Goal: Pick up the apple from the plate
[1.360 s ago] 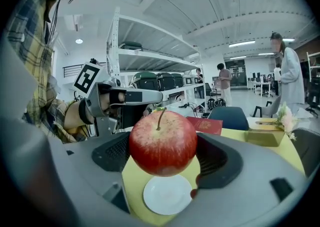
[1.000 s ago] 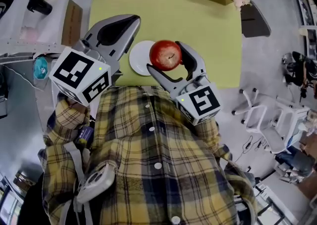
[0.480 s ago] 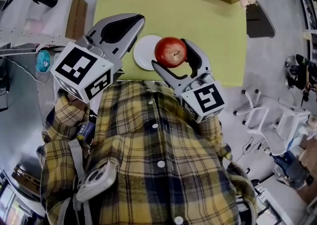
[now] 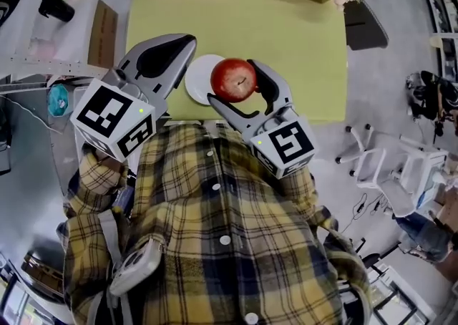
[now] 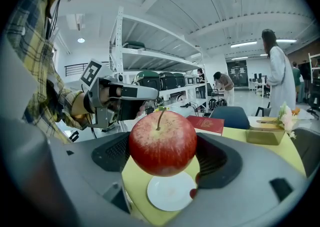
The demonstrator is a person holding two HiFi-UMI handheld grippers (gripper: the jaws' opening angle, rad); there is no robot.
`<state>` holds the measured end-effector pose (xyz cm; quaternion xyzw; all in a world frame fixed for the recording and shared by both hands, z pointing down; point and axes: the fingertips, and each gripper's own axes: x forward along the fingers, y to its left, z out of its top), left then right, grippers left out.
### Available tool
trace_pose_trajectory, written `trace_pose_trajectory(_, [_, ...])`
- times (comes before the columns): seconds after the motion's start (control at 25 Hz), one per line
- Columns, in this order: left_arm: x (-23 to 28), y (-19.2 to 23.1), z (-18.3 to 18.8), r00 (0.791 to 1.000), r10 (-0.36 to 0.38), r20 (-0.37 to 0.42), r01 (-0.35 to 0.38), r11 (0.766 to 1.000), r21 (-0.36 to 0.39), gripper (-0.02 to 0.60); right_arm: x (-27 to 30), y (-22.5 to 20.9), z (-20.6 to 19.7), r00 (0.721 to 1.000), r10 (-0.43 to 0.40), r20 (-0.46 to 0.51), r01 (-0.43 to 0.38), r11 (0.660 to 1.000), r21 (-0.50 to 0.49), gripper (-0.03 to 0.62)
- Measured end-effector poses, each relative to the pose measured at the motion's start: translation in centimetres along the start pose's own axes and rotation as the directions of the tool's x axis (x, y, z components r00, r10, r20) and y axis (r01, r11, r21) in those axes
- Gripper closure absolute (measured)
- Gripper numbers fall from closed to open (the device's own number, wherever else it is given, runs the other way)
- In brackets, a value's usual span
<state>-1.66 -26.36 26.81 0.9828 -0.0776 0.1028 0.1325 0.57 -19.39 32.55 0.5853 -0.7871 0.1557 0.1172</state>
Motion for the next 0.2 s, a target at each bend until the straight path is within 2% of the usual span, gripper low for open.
trace_pose_trajectory(0.2, [-0.66, -0.1, -1.0, 1.0, 0.015, -0.006, -0.015, 1.0, -0.025, 0.575, 0.38, 0.76, -0.25, 1.0, 0.022, -0.01, -0.022, 1.0, -0.003, 0.214])
